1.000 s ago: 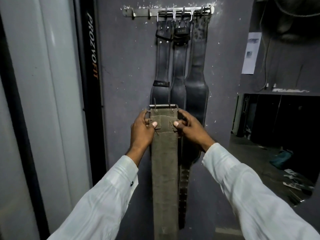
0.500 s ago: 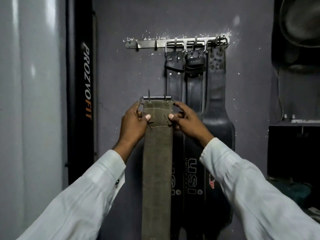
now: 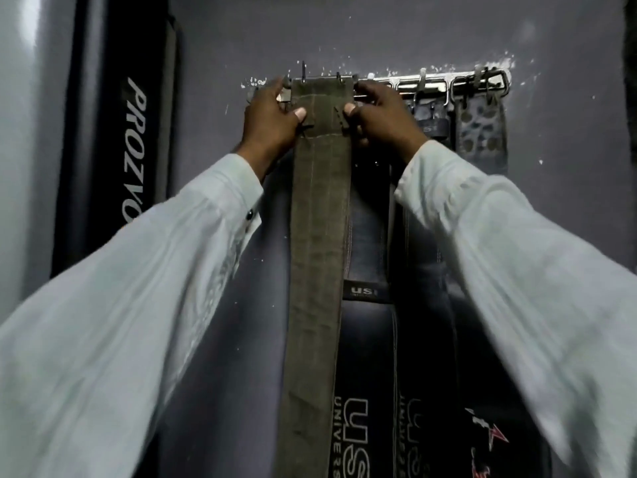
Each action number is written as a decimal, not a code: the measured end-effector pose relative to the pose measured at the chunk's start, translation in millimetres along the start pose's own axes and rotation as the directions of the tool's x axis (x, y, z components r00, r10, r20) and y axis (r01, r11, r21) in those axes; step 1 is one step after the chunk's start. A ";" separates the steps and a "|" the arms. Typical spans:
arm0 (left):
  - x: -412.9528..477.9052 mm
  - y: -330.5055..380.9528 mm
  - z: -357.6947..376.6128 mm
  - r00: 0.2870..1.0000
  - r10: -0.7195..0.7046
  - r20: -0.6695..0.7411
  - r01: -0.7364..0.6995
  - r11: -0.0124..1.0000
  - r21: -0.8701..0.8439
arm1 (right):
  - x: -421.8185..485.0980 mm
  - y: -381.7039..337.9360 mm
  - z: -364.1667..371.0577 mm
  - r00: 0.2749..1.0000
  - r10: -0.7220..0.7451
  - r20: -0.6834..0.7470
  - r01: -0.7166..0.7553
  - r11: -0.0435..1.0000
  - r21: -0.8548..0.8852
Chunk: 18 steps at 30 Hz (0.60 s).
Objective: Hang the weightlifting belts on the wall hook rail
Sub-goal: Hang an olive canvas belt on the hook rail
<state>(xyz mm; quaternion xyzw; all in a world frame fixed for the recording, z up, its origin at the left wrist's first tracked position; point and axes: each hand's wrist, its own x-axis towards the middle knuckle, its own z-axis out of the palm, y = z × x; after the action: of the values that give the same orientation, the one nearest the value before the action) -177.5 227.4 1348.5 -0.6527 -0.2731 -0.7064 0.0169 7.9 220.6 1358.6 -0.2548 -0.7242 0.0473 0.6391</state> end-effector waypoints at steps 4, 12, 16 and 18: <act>29.7 -5.0 4.5 1.000 0.004 -0.009 -0.004 1.000 0.019 | 29.5 -1.1 5.0 0.999 -0.033 0.002 0.033 0.989 -0.145; 27.6 -17.7 7.2 0.986 -0.093 0.140 0.090 0.996 0.029 | 33.8 4.7 11.3 0.999 -0.039 -0.035 0.019 0.887 -0.462; 31.4 -50.2 8.8 0.992 -0.083 0.099 0.085 0.996 -0.018 | 7.0 17.3 25.2 0.991 -0.108 -0.081 0.064 0.904 -0.422; 31.0 -66.4 12.0 0.990 -0.125 0.071 0.129 0.991 -0.048 | -12.6 21.6 33.8 0.983 -0.137 -0.123 0.082 0.925 -0.371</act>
<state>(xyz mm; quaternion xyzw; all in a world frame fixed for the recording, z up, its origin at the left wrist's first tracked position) -196.4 299.1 1353.2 -0.6577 -0.2961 -0.6905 -0.0545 -16.9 242.6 1332.7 -0.3309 -0.6844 -0.1425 0.6339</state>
